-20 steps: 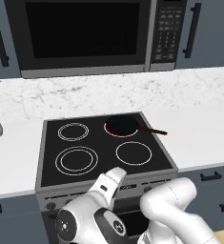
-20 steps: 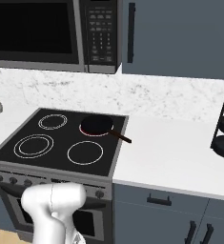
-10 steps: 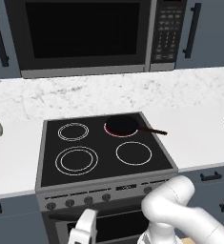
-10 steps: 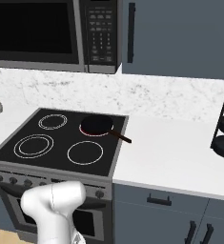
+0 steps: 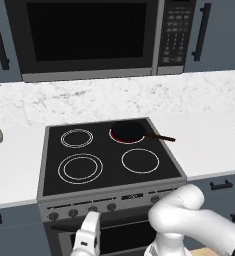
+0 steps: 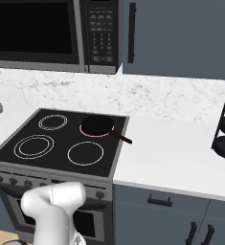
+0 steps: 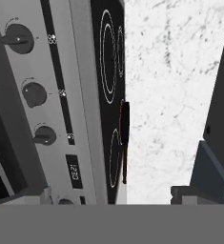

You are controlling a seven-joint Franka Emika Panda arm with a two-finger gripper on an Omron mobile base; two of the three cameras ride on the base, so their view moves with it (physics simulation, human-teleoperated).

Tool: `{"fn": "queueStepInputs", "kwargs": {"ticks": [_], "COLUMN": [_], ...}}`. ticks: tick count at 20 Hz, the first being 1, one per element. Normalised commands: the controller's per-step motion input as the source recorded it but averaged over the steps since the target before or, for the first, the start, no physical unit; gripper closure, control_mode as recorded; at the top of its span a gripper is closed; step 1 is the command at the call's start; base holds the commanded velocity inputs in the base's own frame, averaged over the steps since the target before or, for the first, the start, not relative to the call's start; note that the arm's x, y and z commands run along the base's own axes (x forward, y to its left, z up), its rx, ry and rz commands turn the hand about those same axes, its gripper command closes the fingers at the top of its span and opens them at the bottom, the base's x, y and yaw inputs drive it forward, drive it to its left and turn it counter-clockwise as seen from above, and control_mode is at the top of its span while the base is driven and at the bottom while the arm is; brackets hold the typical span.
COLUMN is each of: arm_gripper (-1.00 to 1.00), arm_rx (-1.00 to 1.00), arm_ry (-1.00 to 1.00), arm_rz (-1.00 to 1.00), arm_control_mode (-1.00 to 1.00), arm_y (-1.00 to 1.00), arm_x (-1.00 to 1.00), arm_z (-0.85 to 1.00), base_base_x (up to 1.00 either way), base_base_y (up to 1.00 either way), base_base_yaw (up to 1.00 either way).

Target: Turn off the rear right burner of the stove.

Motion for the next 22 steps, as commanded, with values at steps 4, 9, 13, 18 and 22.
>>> {"fn": "queueStepInputs", "kwargs": {"ticks": [4, 9, 13, 18, 22], "arm_gripper": [-1.00, -1.00, -1.00, -1.00, -1.00], "arm_rx": [0.00, 0.00, 0.00, 0.00, 0.00], "arm_ry": [0.00, 0.00, 0.00, 0.00, 0.00], "arm_rz": [0.00, 0.00, 0.00, 0.00, 0.00], "arm_control_mode": [-1.00, -1.00, -1.00, -1.00, -1.00], "arm_y": [-0.06, -0.08, 0.00, 0.00, 0.00], "arm_x": [0.59, 0.46, 0.11, 0.02, 0.22], "arm_z": [-0.13, -0.26, -0.50, -0.43, -0.13], "base_base_x": [0.00, 0.00, 0.00, 0.00, 0.00], "base_base_y": [0.00, 0.00, 0.00, 0.00, 0.00], "base_base_yaw": [0.00, 0.00, 0.00, 0.00, 0.00]}}
